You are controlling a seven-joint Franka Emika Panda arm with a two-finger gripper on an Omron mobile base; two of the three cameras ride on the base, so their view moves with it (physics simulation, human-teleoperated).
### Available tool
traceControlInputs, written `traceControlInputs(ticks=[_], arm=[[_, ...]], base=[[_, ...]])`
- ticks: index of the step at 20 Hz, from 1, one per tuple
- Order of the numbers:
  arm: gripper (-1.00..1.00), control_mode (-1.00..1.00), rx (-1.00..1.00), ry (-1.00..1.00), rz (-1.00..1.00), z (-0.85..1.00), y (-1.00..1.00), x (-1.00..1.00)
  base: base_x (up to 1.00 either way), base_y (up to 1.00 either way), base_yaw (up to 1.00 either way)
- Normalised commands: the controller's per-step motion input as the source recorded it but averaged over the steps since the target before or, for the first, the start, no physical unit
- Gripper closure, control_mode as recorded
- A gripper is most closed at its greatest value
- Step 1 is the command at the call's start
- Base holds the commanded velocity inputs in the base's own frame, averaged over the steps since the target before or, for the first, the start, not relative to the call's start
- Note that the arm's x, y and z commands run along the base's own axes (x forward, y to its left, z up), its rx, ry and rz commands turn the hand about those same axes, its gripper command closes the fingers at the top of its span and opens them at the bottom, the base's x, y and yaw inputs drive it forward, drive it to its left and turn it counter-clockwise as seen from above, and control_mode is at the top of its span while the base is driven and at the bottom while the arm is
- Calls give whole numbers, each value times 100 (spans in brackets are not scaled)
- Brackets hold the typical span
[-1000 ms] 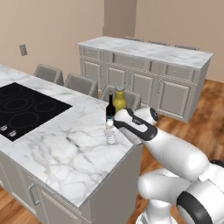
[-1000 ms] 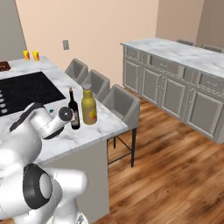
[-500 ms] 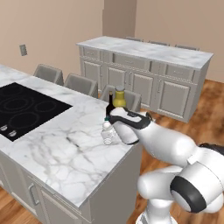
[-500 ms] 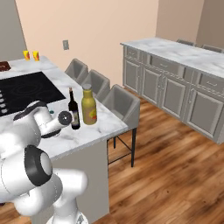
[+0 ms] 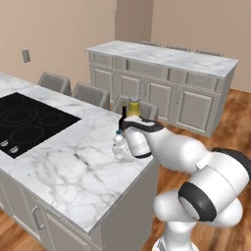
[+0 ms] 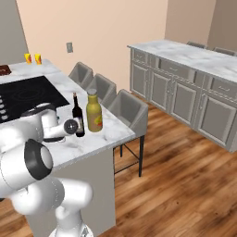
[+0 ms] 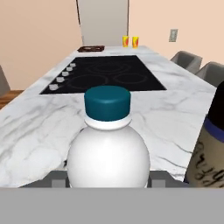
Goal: Place the drinks on the dining counter in a tight cluster.
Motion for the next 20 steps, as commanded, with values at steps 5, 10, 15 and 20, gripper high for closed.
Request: traceControlInputs(ticks=[5, 10, 15, 20], arm=[[100, -100, 0, 0, 0, 0, 0, 31], [100, -100, 0, 0, 0, 0, 0, 26], [100, -100, 0, 4, 0, -15, 0, 6], [100, -100, 0, 1, 0, -28, 5, 0]], base=[[0, 0, 0], [0, 0, 0], [0, 0, 0], [0, 0, 0]])
